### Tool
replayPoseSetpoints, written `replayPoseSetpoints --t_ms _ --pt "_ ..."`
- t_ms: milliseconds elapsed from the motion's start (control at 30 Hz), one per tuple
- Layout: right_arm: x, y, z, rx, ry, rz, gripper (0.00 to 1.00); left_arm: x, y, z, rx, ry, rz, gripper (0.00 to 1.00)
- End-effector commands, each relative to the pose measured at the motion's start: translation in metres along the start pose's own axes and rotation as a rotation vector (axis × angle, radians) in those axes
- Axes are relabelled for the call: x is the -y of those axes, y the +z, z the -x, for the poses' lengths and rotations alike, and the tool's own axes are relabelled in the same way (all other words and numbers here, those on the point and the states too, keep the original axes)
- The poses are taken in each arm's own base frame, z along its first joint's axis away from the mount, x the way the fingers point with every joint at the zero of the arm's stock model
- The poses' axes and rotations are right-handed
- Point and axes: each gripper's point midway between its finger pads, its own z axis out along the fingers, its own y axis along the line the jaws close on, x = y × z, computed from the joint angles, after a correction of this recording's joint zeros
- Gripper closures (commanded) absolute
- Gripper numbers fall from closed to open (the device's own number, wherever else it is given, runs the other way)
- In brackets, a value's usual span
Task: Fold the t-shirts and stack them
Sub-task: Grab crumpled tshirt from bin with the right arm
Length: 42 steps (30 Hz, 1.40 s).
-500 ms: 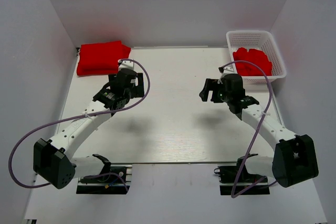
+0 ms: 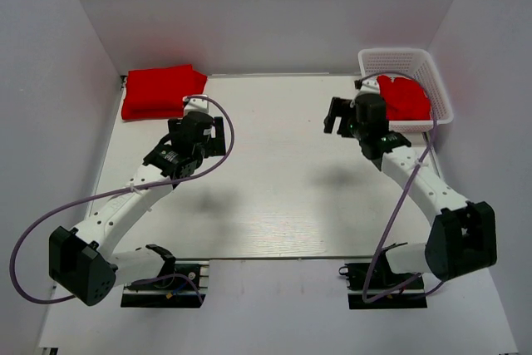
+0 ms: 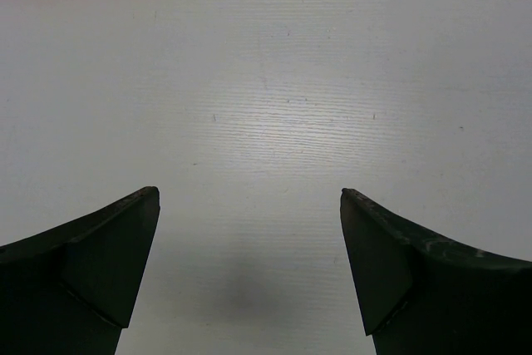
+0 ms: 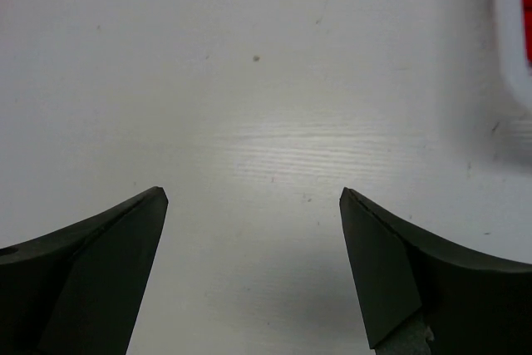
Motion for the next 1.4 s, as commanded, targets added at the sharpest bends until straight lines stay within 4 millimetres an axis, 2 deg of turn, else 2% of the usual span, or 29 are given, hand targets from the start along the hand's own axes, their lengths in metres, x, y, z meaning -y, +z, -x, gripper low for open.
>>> replayPoseSetpoints --t_ms 0,33,67,100,133,167,200,233,267,300,333,367,400,467,500,633,700,733,767,800,900,933,1000,1067,1100,1167,1200,1267,1367 --pt "0.028 0.006 0.058 0.090 -0.003 -0.177 0.10 -0.004 -0.006 0.009 0.035 -0.015 0.000 0.00" --pt "0.033 0.008 0.064 0.088 -0.007 -0.199 0.10 -0.004 -0.006 0.009 0.035 -0.015 0.000 0.00" --pt "0.053 0.023 0.062 0.033 -0.004 -0.263 0.10 -0.004 -0.004 0.007 0.035 -0.003 0.000 0.00" --pt "0.049 0.025 0.082 0.058 -0.001 -0.261 0.10 -0.006 -0.004 0.007 0.039 -0.003 0.011 0.00" --pt "0.062 0.037 0.098 0.065 0.019 -0.294 0.10 -0.005 -0.002 0.005 0.031 0.001 0.013 0.00" --pt "0.080 0.040 0.100 0.040 0.038 -0.331 0.10 -0.006 -0.002 0.003 0.023 0.006 0.016 0.00" --pt "0.088 0.057 0.085 -0.037 0.035 -0.329 0.10 -0.007 -0.003 0.001 0.016 0.010 0.018 0.00" --pt "0.111 0.069 0.104 -0.025 0.065 -0.365 0.10 -0.007 -0.003 0.001 0.016 0.010 0.018 0.00" --pt "0.119 0.068 0.127 -0.005 0.069 -0.379 0.10 -0.007 -0.003 0.001 0.016 0.010 0.018 0.00" --pt "0.131 0.094 0.119 -0.070 0.074 -0.393 0.10 -0.008 -0.003 0.002 0.019 0.000 0.028 0.00" --pt "0.158 0.093 0.116 -0.106 0.105 -0.442 0.10 -0.009 -0.001 -0.002 0.011 0.004 0.031 0.00" --pt "0.157 0.089 0.162 -0.018 0.108 -0.429 0.10 -0.009 -0.001 -0.002 0.011 0.004 0.031 0.00" --pt "0.185 0.113 0.125 -0.134 0.123 -0.476 0.10 -0.007 -0.002 -0.003 0.008 0.004 0.022 0.00" --pt "0.207 0.119 0.125 -0.148 0.127 -0.488 0.10 -0.006 0.000 -0.002 0.017 -0.001 0.019 0.00" --pt "0.216 0.126 0.136 -0.128 0.132 -0.483 0.10 -0.005 0.000 -0.003 0.015 -0.001 0.010 0.00" --pt "0.249 0.161 0.100 -0.177 0.127 -0.511 0.10 0.000 0.002 -0.004 0.008 -0.001 -0.009 0.00" --pt "0.267 0.167 0.096 -0.165 0.130 -0.532 0.10 0.001 0.003 -0.008 -0.003 0.003 -0.018 0.00" --pt "0.278 0.179 0.081 -0.180 0.127 -0.554 0.10 0.003 0.003 -0.009 -0.006 0.003 -0.027 0.00" --pt "0.287 0.184 0.078 -0.175 0.116 -0.554 0.10 0.003 0.004 -0.013 -0.017 0.007 -0.033 0.00" --pt "0.288 0.189 0.077 -0.173 0.113 -0.540 0.10 0.003 0.004 -0.013 -0.017 0.007 -0.033 0.00" --pt "0.299 0.208 0.046 -0.225 0.115 -0.520 0.10 0.005 0.003 -0.016 -0.028 0.001 -0.039 0.00" --pt "0.300 0.210 0.041 -0.235 0.120 -0.517 0.12 0.004 0.004 -0.020 -0.035 0.005 -0.036 0.00" --pt "0.301 0.211 0.035 -0.253 0.141 -0.510 0.33 0.003 0.002 -0.020 -0.036 -0.004 -0.036 0.00" --pt "0.300 0.205 0.044 -0.233 0.134 -0.501 0.66 0.003 0.002 -0.020 -0.036 -0.004 -0.036 0.00" --pt "0.301 0.204 0.048 -0.219 0.133 -0.504 0.94 0.003 0.002 -0.020 -0.036 -0.004 -0.036 0.00" --pt "0.302 0.198 0.048 -0.217 0.137 -0.510 1.00 0.003 -0.001 -0.017 -0.027 -0.018 -0.039 0.00" --pt "0.300 0.188 0.075 -0.158 0.119 -0.511 1.00 0.003 -0.001 -0.017 -0.027 -0.018 -0.039 0.00" --pt "0.296 0.173 0.099 -0.107 0.108 -0.516 1.00 0.000 -0.003 -0.016 -0.022 -0.019 -0.031 0.00" --pt "0.289 0.143 0.158 0.021 0.078 -0.513 1.00 -0.005 -0.006 -0.015 -0.009 -0.023 -0.016 0.00"
